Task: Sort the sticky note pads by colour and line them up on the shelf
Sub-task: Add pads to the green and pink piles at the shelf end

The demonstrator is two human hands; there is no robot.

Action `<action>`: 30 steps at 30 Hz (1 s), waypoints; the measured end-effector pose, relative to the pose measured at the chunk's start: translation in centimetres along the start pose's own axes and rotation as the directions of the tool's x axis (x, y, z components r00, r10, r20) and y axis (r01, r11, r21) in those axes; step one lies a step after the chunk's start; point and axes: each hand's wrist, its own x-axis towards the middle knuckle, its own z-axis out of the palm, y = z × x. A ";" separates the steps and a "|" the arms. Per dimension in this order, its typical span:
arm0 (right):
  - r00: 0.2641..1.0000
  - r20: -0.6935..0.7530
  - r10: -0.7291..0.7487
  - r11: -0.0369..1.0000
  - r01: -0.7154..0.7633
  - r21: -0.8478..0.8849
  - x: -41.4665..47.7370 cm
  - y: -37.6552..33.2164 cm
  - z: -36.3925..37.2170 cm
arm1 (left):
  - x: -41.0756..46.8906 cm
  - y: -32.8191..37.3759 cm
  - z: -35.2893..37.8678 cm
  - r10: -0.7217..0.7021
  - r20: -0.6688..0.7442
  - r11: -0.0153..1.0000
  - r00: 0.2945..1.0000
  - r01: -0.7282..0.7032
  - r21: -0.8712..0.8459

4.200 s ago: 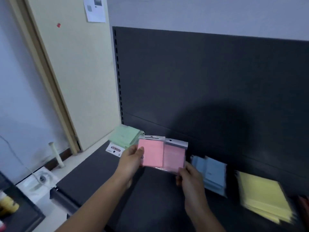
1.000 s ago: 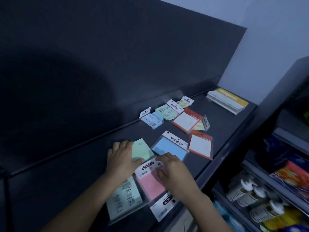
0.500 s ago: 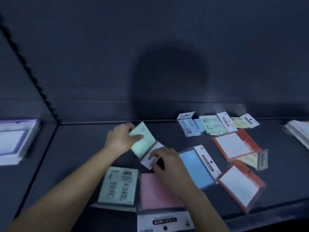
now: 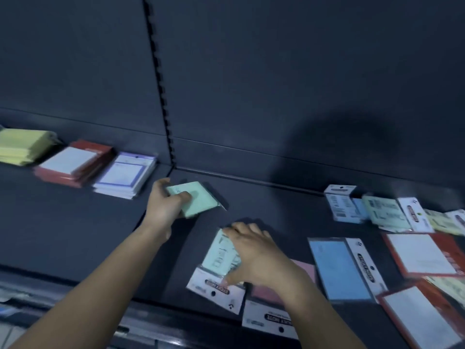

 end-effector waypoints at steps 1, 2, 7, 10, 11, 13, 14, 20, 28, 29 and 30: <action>1.000 -0.014 0.015 1.000 -0.015 -0.011 0.2 -0.5 0.1 | -0.2 0.1 -0.9 0.001 -0.017 1.000 1.000 -0.001 -0.011; 0.999 -0.032 0.032 0.999 -0.032 0.002 0.4 -0.8 0.2 | -0.4 0.0 -1.6 0.004 -0.031 1.000 1.000 -0.004 -0.017; 0.982 -0.170 0.088 0.989 -0.065 0.135 0.7 -1.7 0.5 | -1.8 -0.5 -3.9 0.000 -0.082 1.000 0.997 -0.002 -0.028; 0.957 -0.215 0.193 0.878 -0.071 0.474 0.4 -1.9 0.5 | -2.6 -0.6 -4.4 -0.021 -0.111 0.996 0.994 0.012 -0.087; 0.950 -0.195 0.245 0.756 -0.061 0.651 0.2 -2.1 0.3 | -2.8 -0.5 -4.5 -0.023 -0.117 0.993 0.993 0.009 -0.119; 0.949 -0.113 0.293 0.407 -0.017 0.913 -0.1 -2.3 -0.5 | -3.3 -0.2 -4.6 -0.033 -0.111 0.982 0.993 0.011 -0.191; 0.956 -0.054 0.289 0.222 -0.012 0.975 -0.1 -2.3 -0.9 | -3.5 -0.1 -4.7 -0.042 -0.100 0.976 0.994 0.019 -0.216; 0.984 0.171 -0.039 -0.379 -0.173 0.909 0.3 -1.6 -2.1 | -5.4 -0.2 -5.1 -0.069 -0.016 0.980 0.998 0.064 -0.190; 0.914 0.086 -0.398 -0.462 -0.280 0.841 2.0 -3.2 -1.2 | -7.2 -1.2 -8.9 -0.061 -0.198 0.979 0.978 0.021 -0.201; 0.891 0.074 -0.448 -0.460 -0.300 0.836 2.3 -3.8 -1.1 | -7.4 -1.1 -9.6 -0.057 -0.223 0.977 0.973 0.009 -0.212; 0.870 0.060 -0.489 -0.454 -0.313 0.834 2.5 -4.6 -0.9 | -7.6 -1.1 -10.4 -0.055 -0.252 0.975 0.966 -0.003 -0.222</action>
